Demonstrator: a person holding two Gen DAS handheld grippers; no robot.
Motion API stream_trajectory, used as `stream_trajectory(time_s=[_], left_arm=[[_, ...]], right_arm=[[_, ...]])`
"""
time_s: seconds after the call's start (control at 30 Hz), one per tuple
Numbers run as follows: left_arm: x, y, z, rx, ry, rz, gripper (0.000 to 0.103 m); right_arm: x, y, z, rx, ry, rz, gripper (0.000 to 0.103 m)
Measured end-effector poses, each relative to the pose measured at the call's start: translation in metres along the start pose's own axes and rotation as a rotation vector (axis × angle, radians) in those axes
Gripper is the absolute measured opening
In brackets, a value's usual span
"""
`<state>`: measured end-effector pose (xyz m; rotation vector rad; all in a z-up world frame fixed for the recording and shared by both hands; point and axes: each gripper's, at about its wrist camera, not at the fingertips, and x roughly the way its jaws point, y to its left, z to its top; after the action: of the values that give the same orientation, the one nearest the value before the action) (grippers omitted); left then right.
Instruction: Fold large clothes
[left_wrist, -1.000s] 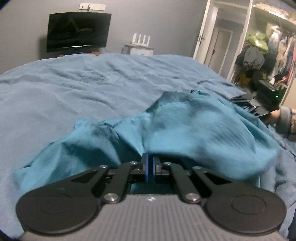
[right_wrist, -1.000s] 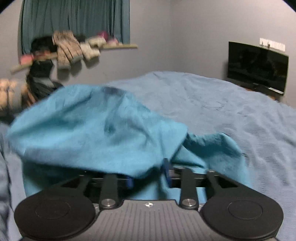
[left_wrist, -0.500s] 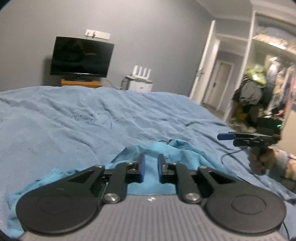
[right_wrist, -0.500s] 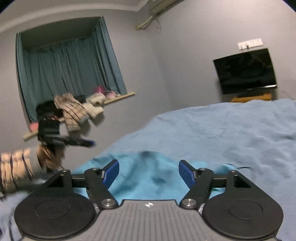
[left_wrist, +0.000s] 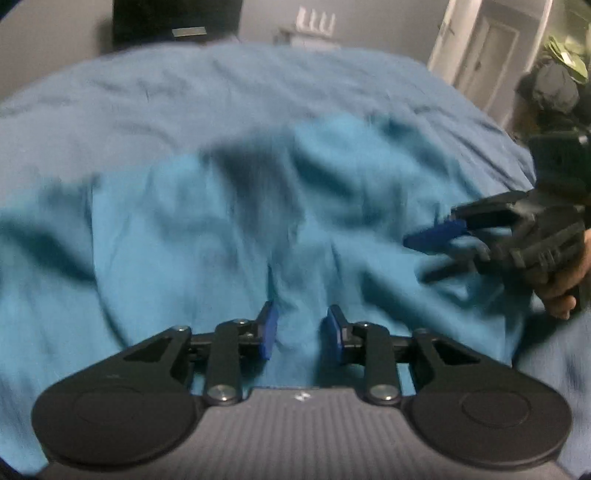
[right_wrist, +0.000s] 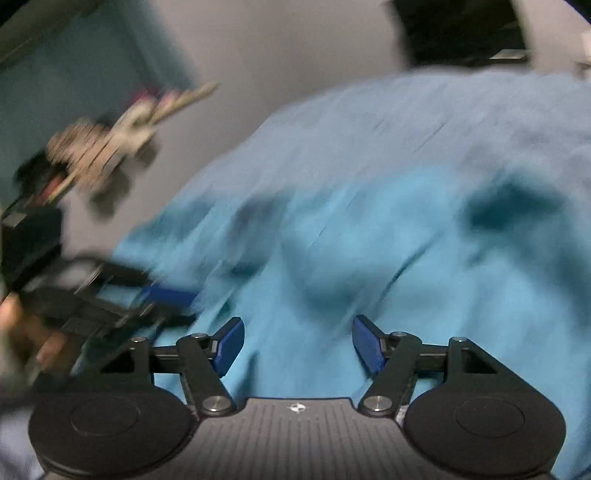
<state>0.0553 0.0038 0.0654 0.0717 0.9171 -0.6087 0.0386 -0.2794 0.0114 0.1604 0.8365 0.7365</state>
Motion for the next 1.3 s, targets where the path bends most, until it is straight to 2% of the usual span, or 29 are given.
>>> stream_trajectory(time_s=[0.07, 0.17, 0.4, 0.5, 0.6, 0.63, 0.73, 0.83, 0.9, 0.97, 1.03, 1.13, 1.3], left_arm=[[-0.002, 0.005, -0.018, -0.011, 0.035, -0.022, 0.024], [-0.011, 0.006, -0.033, -0.013, 0.036, -0.039, 0.024], [-0.02, -0.007, -0.034, 0.008, 0.012, -0.037, 0.024], [-0.034, -0.009, -0.038, -0.003, -0.036, -0.018, 0.024], [-0.06, -0.012, -0.049, -0.045, -0.122, 0.037, 0.024], [-0.067, -0.011, -0.053, -0.066, -0.148, 0.051, 0.024], [-0.092, -0.009, -0.066, -0.132, -0.212, 0.126, 0.025], [-0.11, -0.004, -0.083, -0.232, -0.231, 0.195, 0.026], [-0.119, 0.002, -0.101, -0.323, -0.204, 0.261, 0.026], [-0.125, 0.007, -0.117, -0.399, -0.182, 0.283, 0.026], [-0.14, 0.006, -0.13, -0.449, -0.191, 0.307, 0.027], [-0.158, 0.003, -0.141, -0.518, -0.201, 0.354, 0.038], [-0.187, 0.012, -0.173, -0.732, -0.201, 0.42, 0.04]], right_arm=[[0.001, 0.022, -0.024, -0.119, 0.031, -0.038, 0.071], [-0.01, 0.031, -0.031, -0.105, 0.047, -0.032, 0.071], [-0.026, 0.064, -0.034, -0.16, 0.08, -0.034, 0.071], [-0.027, 0.078, -0.024, -0.193, 0.017, -0.077, 0.066], [-0.047, 0.093, -0.021, -0.2, -0.084, -0.089, 0.049], [-0.05, 0.097, -0.019, -0.201, -0.11, -0.093, 0.043], [-0.045, 0.112, -0.016, -0.201, -0.143, -0.111, 0.041], [-0.018, 0.119, -0.023, -0.186, -0.069, -0.128, 0.041], [0.008, 0.119, -0.038, -0.177, 0.001, -0.146, 0.042], [0.016, 0.113, -0.045, -0.131, 0.027, -0.146, 0.043], [0.017, 0.11, -0.044, -0.093, 0.027, -0.14, 0.044], [0.012, 0.116, -0.048, -0.101, -0.006, -0.16, 0.044], [-0.002, 0.138, -0.055, -0.183, -0.139, -0.221, 0.043]])
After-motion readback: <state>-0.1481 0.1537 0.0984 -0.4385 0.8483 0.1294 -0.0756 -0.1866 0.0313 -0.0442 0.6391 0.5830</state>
